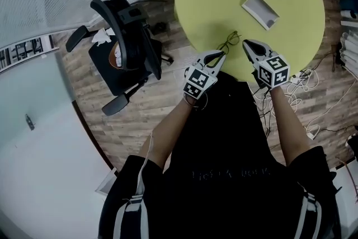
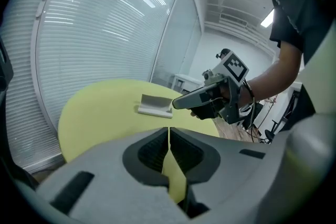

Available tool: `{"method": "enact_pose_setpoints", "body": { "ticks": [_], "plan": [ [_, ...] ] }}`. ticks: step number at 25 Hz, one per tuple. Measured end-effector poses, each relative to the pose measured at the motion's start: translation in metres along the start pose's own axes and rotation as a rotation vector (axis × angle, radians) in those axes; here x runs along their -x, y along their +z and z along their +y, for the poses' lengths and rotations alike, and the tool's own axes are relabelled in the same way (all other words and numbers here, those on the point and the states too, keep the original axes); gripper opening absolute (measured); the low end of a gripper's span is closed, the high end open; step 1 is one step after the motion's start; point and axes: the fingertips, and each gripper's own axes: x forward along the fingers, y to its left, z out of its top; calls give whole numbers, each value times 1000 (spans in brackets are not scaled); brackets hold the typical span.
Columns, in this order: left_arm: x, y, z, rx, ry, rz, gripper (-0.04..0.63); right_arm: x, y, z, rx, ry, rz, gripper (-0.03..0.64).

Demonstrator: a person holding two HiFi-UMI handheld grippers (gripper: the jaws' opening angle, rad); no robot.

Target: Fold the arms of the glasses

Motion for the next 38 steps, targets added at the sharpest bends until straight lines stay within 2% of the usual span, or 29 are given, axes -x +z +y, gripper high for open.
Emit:
{"method": "enact_pose_setpoints", "body": {
  "ticks": [4, 16, 21, 24, 27, 32, 38],
  "plan": [
    [20, 23, -5, 9, -13, -111, 18, 18, 14, 22, 66, 4, -39, 31],
    [73, 79, -16, -33, 7, -258, 18, 78, 56, 76, 101, -12, -232, 29],
    [88, 88, -23, -50, -27, -272, 18, 90, 56, 91, 67, -23, -266, 28],
    [95, 94, -21, -77, -18, -287, 18, 95, 59, 101, 104, -21, -271, 28],
    [97, 98, -17, -71, -1, -301, 18, 104, 67, 113, 131, -8, -294, 28],
    [92, 86, -4, -51, 26, -269, 18, 114, 77, 123, 199, -13, -305, 28],
    [91, 85, -5, -72, 17, -266, 18, 114, 64, 116, 183, -27, -274, 29]
  ]
}}
